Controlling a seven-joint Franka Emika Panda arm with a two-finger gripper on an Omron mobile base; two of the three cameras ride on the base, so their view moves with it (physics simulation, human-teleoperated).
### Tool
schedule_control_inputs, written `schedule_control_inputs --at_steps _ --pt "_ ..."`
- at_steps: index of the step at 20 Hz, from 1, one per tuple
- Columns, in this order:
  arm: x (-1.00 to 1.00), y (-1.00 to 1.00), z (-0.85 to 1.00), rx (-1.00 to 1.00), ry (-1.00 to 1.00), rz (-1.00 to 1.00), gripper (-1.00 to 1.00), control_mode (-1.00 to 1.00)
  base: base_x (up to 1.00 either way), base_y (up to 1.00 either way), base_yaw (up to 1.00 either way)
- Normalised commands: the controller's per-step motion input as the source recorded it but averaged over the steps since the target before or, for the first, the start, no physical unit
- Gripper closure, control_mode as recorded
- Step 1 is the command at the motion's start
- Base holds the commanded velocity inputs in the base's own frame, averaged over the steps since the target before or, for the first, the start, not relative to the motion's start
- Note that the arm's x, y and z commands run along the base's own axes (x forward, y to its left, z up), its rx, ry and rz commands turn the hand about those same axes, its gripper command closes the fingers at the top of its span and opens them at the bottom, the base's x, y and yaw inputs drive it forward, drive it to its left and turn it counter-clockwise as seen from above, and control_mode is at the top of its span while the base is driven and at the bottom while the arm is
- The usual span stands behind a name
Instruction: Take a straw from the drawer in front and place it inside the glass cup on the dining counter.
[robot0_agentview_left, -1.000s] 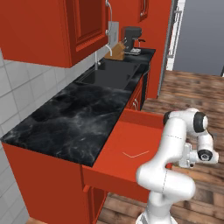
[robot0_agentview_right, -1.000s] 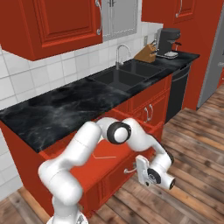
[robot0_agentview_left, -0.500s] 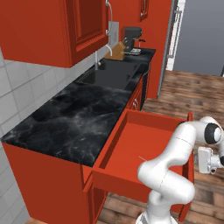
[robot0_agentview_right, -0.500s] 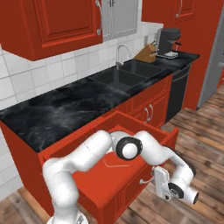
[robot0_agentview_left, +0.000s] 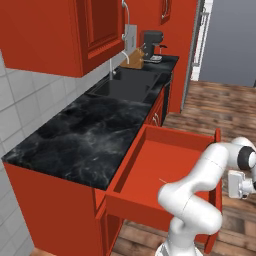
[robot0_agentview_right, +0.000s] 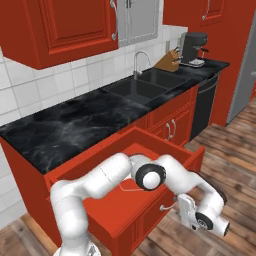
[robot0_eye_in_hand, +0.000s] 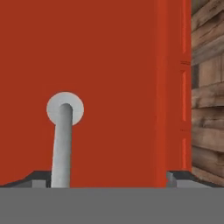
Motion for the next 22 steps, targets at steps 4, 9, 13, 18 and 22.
schedule_control_inputs --at_steps 4,9,13,18,22 --pt "-0.21 -0.05 0.60 -0.28 -0.05 -0.09 -1.00 -1.00 0.00 0.00 0.00" --pt "-0.35 -0.01 0.95 -0.12 -0.01 -0.05 -1.00 -1.00 0.00 0.00 0.00" --pt "-0.47 0.00 1.00 -0.07 0.00 -0.02 -1.00 -1.00 0.00 0.00 0.00" --pt "-0.51 0.27 1.00 -0.10 0.00 -0.04 -1.00 -1.00 0.00 0.00 0.00" --pt "-0.42 0.49 1.00 -0.15 0.00 -0.05 -1.00 -1.00 0.00 0.00 0.00"
